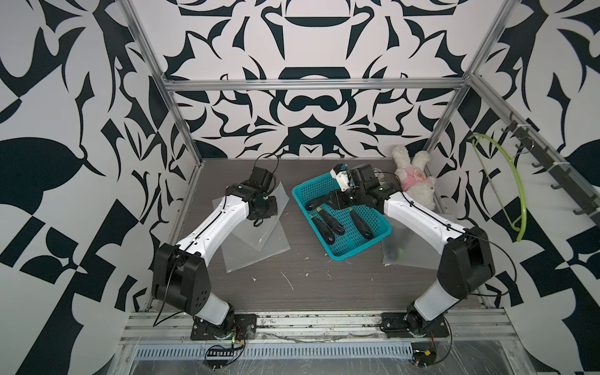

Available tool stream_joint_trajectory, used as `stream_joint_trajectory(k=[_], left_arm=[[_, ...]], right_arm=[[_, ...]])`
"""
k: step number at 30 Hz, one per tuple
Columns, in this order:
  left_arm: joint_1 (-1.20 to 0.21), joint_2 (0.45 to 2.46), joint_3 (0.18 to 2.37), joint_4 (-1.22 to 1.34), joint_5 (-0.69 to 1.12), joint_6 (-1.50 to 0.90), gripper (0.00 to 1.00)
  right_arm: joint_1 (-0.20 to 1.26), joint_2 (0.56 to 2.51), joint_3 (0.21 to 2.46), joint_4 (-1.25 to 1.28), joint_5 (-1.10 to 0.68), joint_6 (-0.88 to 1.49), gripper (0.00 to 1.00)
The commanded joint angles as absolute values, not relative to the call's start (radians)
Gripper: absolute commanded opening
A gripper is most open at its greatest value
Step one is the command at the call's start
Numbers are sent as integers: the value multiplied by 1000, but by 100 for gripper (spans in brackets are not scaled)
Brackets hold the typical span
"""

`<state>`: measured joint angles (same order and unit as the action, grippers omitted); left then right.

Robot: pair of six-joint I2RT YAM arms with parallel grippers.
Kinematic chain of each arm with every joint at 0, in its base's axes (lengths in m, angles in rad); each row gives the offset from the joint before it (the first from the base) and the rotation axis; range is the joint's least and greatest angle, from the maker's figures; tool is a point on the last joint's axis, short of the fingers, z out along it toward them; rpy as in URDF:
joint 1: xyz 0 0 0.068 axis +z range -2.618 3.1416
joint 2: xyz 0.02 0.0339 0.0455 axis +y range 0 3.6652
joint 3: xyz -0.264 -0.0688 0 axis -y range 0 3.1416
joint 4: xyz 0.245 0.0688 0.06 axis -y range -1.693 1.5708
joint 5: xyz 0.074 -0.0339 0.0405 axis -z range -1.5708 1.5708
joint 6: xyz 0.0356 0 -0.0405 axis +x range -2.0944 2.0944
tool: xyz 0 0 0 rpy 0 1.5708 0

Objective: Place the eggplant in a zip-top bag and seal the zipper
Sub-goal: Open the zipper food storage bag, then pick up the eggplant from the basket.

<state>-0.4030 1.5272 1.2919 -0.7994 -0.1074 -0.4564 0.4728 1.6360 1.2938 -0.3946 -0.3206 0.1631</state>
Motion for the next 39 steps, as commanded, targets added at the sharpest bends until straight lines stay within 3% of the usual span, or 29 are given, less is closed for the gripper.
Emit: stream_joint_trajectory(k=[1, 12, 25, 35, 39], left_arm=[[-402, 1513, 1319, -828, -103, -481, 0], [-409, 1498, 1318, -836, -109, -477, 0], [-410, 1509, 1327, -841, -108, -472, 0], [-410, 1506, 1335, -847, -116, -475, 0], [-409, 1495, 1326, -827, -97, -505, 0]], right_arm=[[451, 1644, 1273, -415, -352, 61, 52], [401, 1813, 1308, -534, -316, -5, 57], [393, 1930, 1333, -536, -427, 31, 58], [388, 1921, 1343, -546, -456, 52, 37], [382, 1878, 1342, -556, -450, 57, 36]])
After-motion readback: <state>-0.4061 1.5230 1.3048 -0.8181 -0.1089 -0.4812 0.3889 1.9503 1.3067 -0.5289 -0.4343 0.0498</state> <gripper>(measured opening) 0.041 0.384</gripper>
